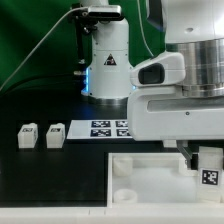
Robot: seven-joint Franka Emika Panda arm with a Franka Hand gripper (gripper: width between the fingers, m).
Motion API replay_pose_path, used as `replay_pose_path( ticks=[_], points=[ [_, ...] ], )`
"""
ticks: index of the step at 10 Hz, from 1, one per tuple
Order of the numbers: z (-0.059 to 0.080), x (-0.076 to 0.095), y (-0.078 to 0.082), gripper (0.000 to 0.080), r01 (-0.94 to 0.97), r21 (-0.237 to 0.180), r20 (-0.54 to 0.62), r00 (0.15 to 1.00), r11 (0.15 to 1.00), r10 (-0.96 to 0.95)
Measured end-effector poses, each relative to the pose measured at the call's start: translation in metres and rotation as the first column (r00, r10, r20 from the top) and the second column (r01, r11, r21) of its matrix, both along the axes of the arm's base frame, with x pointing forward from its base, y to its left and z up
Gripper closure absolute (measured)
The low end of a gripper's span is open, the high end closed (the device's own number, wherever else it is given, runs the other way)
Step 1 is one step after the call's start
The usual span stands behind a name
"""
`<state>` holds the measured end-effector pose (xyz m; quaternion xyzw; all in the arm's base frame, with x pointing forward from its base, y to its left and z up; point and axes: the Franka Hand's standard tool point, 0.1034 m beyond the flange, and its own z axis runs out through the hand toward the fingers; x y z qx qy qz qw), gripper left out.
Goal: Assemble one leg
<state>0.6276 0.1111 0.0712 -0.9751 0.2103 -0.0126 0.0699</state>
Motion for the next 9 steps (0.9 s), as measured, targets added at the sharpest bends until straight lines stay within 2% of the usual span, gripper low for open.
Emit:
replay_pose_path(
  ticks=[2, 3, 4, 5, 6, 7, 8, 9],
  points=[
    [-0.0005, -0.0002, -0.0016, 0.0502, 0.240, 0.013, -0.035, 0.970, 0.971, -0.240],
    [-0.0008, -0.0002, -0.0033, 0.0502, 0.433, 0.024, -0.069, 0.900, 0.901, -0.431],
    [-0.0015, -0.0005, -0.0052, 0.0502, 0.630, 0.035, -0.118, 0.773, 0.775, -0.623],
    [-0.0021, -0.0019, -0.0039, 0.0502, 0.790, 0.040, -0.180, 0.608, 0.611, -0.773],
    [-0.0025, -0.0021, -0.0030, 0.0502, 0.873, 0.045, -0.233, 0.482, 0.485, -0.845],
    [-0.0022, -0.0019, -0.0016, 0.0502, 0.939, 0.025, -0.270, 0.337, 0.343, -0.902],
    [-0.0024, -0.0020, -0.0020, 0.0502, 0.959, 0.012, -0.284, 0.274, 0.282, -0.919],
    [-0.0027, -0.0025, -0.0019, 0.0491, 0.955, 0.014, -0.282, 0.289, 0.298, -0.915]
  ],
)
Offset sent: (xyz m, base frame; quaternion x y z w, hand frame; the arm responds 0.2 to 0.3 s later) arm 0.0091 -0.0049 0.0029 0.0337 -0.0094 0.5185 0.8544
